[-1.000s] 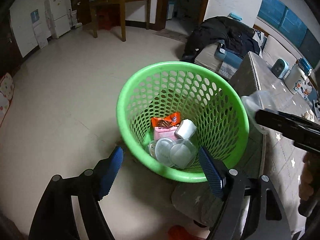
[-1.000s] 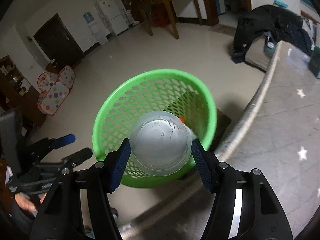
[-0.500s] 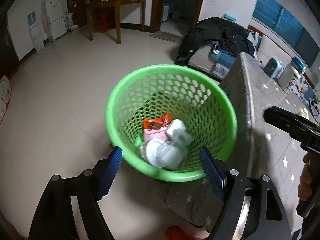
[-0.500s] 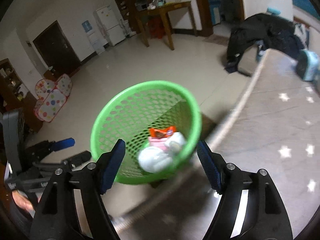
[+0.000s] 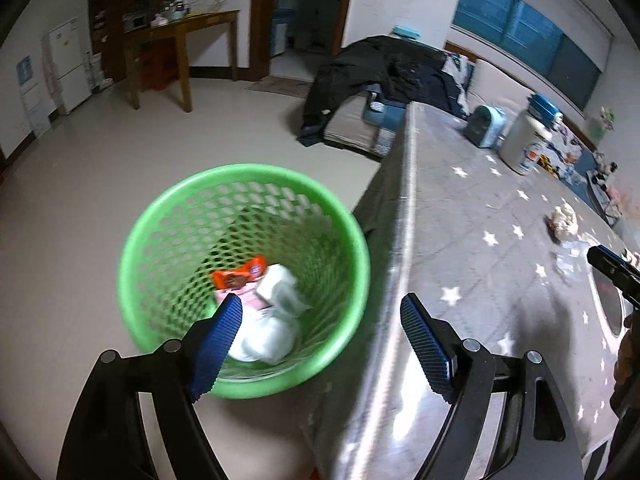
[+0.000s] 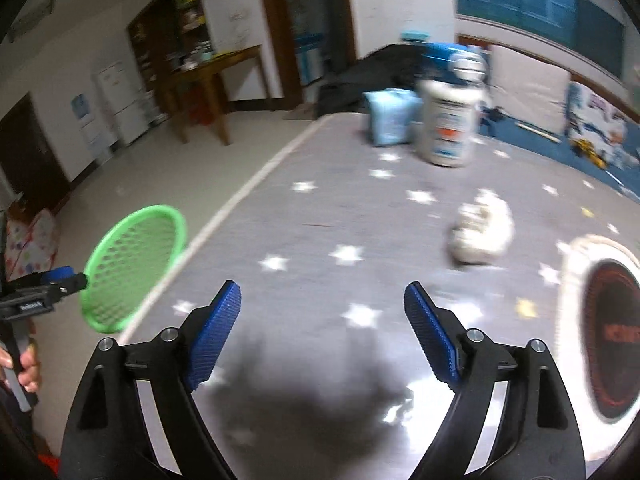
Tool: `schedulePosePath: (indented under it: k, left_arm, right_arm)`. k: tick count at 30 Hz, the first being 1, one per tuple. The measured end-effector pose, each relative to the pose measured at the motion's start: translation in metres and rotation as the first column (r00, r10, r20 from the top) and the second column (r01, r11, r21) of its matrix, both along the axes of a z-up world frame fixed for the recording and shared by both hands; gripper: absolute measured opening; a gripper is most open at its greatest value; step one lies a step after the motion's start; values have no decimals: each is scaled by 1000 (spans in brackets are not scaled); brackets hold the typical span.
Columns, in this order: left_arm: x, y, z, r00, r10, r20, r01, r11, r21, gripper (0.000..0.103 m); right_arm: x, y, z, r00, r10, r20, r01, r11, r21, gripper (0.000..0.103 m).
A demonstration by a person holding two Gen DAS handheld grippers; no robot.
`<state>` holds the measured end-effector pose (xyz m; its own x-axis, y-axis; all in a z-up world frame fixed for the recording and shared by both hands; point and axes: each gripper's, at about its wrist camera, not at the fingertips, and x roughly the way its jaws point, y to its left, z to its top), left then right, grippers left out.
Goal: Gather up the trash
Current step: 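Move both tools back over the table toward the clear bowl and paper, then grasp the clear bowl with the right tool while the left tool grasps the crumpled white paper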
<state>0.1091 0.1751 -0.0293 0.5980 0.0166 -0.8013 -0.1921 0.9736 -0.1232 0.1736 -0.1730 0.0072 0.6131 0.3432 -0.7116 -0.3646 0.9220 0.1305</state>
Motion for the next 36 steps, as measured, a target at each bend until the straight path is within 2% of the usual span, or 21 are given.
schedulePosePath:
  k: [4, 8, 12, 17, 25, 26, 30, 36]
  left_arm:
    - [16, -26, 1, 999, -36, -7, 36, 999, -6, 79]
    - [30, -47, 2, 998, -63, -15, 63, 998, -11, 79]
    - [48, -68, 7, 997, -81, -18, 81, 997, -16, 80]
    - [68, -88, 13, 995, -98, -21, 98, 995, 3, 81]
    - [101, -125, 13, 988, -150, -34, 150, 989, 6, 81]
    - [107, -129, 12, 987, -156, -39, 156, 988, 0, 81]
    - [122, -145, 11, 982, -185, -47, 185, 983, -9, 81]
    - [149, -184, 7, 964, -262, -49, 260, 965, -44, 81]
  right_arm:
    - [12, -52, -16, 999, -33, -41, 34, 999, 8, 85]
    - [23, -76, -30, 997, -24, -70, 27, 999, 36, 88]
    - [39, -84, -40, 994, 26, -107, -18, 997, 81, 90]
    - [54, -82, -50, 990, 72, -117, -66, 996, 53, 92]
    - [68, -78, -60, 982, 133, -134, -122, 989, 84, 91]
    - [69, -77, -61, 982, 133, -133, -123, 989, 83, 90]
    - [71, -80, -65, 982, 131, -135, -118, 988, 96, 72]
    - [58, -91, -62, 981, 140, -131, -126, 986, 109, 71]
